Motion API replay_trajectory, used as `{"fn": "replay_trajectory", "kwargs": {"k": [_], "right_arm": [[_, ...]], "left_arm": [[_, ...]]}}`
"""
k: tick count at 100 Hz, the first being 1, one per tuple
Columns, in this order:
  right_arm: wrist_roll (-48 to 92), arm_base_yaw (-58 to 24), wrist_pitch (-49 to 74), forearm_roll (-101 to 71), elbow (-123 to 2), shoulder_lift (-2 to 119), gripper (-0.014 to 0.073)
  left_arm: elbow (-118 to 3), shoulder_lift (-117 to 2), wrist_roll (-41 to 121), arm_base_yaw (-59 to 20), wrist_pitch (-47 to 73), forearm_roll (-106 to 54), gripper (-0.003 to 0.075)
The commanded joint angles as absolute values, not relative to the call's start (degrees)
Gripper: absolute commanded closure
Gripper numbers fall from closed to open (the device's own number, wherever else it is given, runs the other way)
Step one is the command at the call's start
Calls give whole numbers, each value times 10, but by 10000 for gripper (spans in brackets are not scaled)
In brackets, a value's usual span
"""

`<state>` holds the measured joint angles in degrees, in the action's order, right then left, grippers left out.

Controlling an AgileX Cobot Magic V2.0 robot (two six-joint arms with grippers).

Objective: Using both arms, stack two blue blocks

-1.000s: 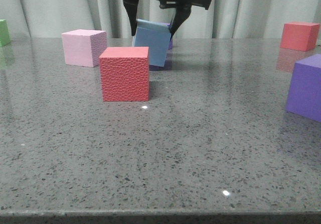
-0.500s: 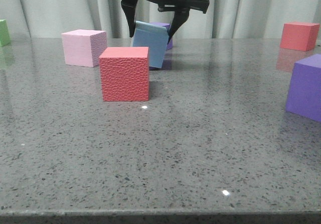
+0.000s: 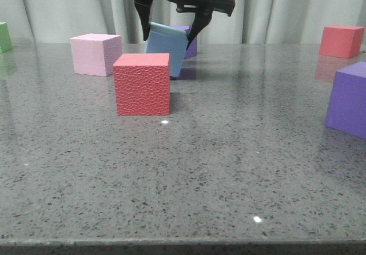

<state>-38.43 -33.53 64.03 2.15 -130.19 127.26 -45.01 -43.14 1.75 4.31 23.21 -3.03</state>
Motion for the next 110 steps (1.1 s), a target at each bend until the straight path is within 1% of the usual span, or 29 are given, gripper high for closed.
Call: {"fn": "replay_trajectory", "kwargs": {"k": [1, 26, 51, 62, 84, 103, 110], "right_arm": [[-382, -336, 607, 9, -1323, 1231, 99], [-382, -336, 605, -19, -1328, 1231, 90], [-351, -336, 640, -17, -1328, 1232, 26], [-349, -336, 641, -16, -1328, 1232, 11], [-349, -336, 643, -16, -1336, 1229, 13], [-317, -336, 652, -16, -1390, 1227, 19], [-299, -336, 661, -14, -1407, 1222, 38]], "left_arm": [[-470, -432, 16, 43, 188, -33, 165], [-470, -432, 12, 43, 188, -51, 165], [-470, -432, 12, 43, 188, -72, 165], [-470, -432, 12, 43, 188, -75, 165], [-470, -432, 12, 43, 188, -75, 165], [-470, -432, 12, 43, 200, -78, 165], [-470, -432, 12, 43, 204, -78, 165]]}}
